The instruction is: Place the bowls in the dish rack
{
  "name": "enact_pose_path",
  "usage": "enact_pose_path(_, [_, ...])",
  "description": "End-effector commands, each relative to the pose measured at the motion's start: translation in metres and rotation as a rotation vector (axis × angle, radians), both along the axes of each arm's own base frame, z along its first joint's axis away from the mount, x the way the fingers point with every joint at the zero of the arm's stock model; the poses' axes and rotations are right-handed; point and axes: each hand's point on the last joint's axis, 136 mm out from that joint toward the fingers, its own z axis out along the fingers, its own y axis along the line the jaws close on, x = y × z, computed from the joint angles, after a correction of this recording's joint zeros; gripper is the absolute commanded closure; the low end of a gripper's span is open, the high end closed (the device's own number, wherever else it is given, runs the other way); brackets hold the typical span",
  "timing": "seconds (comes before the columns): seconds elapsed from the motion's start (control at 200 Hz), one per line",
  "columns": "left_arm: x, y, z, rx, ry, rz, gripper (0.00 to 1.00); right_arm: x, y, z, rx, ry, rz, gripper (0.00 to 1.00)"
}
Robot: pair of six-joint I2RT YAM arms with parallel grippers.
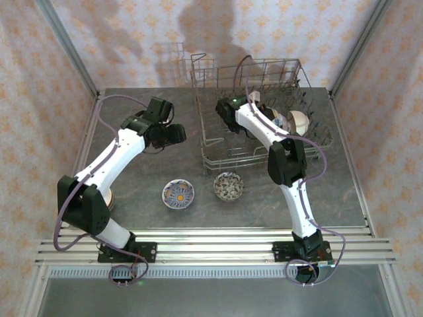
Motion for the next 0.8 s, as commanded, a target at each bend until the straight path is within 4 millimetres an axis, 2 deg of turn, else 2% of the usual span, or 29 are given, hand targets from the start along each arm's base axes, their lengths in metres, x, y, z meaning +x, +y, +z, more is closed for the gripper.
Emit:
enact_pose_path(0.0, [-0.006,0.012,0.005,0.007,-0.028,0.064,0.35,0.004,0.017,-0.024,0.086,0.033,0.022,0.94])
enact_pose_path(0.19, [-0.028,0.020,-0.003,-0.021,-0.023,0.112,0.35,0.008,0.015,-0.034,0.095,0.048,0.013,0.93])
enact_pose_path(0.29, [-0.039,0.025,-0.005,-0.031,-0.022,0.140,0.35,0.010,0.012,-0.041,0.120,0.063,0.004,0.85])
enact_pose_path(0.45, [-0.059,0.036,-0.013,-0.024,-0.004,0.186,0.34,0.014,0.007,-0.047,0.161,0.099,0.005,0.82])
enact_pose_path(0.54, [-0.072,0.043,-0.019,-0.012,0.009,0.211,0.34,0.013,0.005,-0.045,0.193,0.109,0.007,0.72])
enact_pose_path(0.676, [-0.091,0.053,-0.032,0.009,0.056,0.261,0.33,0.009,0.007,-0.035,0.267,0.115,0.040,0.41])
enact_pose_path(0.796, [-0.108,0.061,-0.048,0.051,0.113,0.297,0.32,0.001,0.008,-0.023,0.322,0.093,0.063,0.31])
